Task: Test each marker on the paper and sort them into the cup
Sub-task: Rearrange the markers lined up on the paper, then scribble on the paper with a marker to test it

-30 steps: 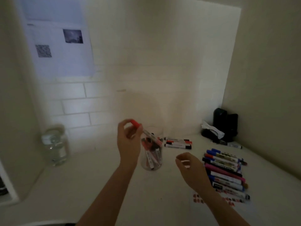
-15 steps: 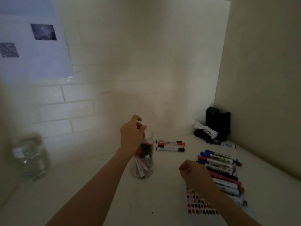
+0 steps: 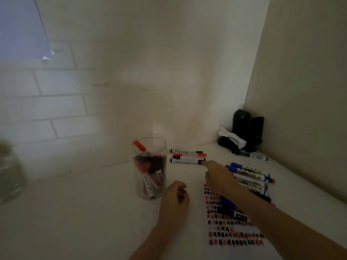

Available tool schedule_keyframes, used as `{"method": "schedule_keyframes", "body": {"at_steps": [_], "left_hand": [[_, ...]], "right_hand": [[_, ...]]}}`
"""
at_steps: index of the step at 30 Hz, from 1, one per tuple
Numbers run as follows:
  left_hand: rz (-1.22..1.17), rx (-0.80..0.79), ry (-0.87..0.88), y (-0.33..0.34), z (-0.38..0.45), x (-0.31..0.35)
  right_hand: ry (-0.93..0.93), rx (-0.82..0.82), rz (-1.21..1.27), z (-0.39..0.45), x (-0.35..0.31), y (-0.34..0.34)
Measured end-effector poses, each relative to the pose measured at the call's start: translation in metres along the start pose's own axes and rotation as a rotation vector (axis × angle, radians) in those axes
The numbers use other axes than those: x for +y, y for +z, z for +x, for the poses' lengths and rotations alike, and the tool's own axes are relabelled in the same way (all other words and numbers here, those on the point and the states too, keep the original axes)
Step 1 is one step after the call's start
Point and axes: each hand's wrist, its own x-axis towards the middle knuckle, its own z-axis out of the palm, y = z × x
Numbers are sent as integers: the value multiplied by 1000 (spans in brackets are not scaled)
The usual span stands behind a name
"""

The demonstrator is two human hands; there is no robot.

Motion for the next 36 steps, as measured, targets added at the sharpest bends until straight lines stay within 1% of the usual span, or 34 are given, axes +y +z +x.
{"method": "schedule_keyframes", "body": {"at_steps": [2,4,7,9,10,11,14,15,16,18,20,21,22,23,25,27,29,31,32,34,36], "left_hand": [[-15,9,-15,1,1,-1],[-30,16,-10,3,1,-2],[-45,25,-30,2,4,-4],[-60,40,-28,3,4,-6],[-68,38,-29,2,3,-6],[-73,35,-30,1,3,-5],[-76,52,-26,2,3,-6],[-72,60,-20,2,3,-6],[-72,68,-13,3,3,-6],[-83,75,-2,2,2,-6],[-89,81,6,1,2,-7],[-90,85,5,0,1,-8],[-93,92,1,0,2,-9],[-95,99,-3,-1,3,-10],[-98,105,-12,-2,3,-10],[-94,90,-18,-2,2,-9],[-90,74,-16,-2,1,-8],[-97,70,9,-3,1,-9],[-104,61,20,-4,0,-8],[-128,-1,22,-4,-9,0],[-136,-85,34,-2,-25,17]], "right_hand": [[-16,-63,-86,13,-3,5],[-32,-89,-133,26,-9,13],[-20,-97,-144,47,-17,24],[26,-107,-141,55,-18,29],[53,-94,-139,56,-18,32],[60,-46,-149,56,-16,34],[-14,200,-289,50,-10,41],[-27,236,-322,47,-9,43],[-26,242,-336,45,-10,44],[-15,181,-376,42,-11,46],[-41,134,-438,36,-13,43],[-62,142,-425,31,-16,37],[-76,167,-363,25,-18,30],[-78,226,-247,17,-21,20],[-39,361,97,-7,-24,-4],[33,399,410,-41,-23,-27],[177,373,686,-81,-15,-35],[380,295,1024,-121,-3,-34],[461,263,1132,-136,5,-30],[546,215,1216,-160,16,-22],[555,194,1283,-174,20,-18]]}}
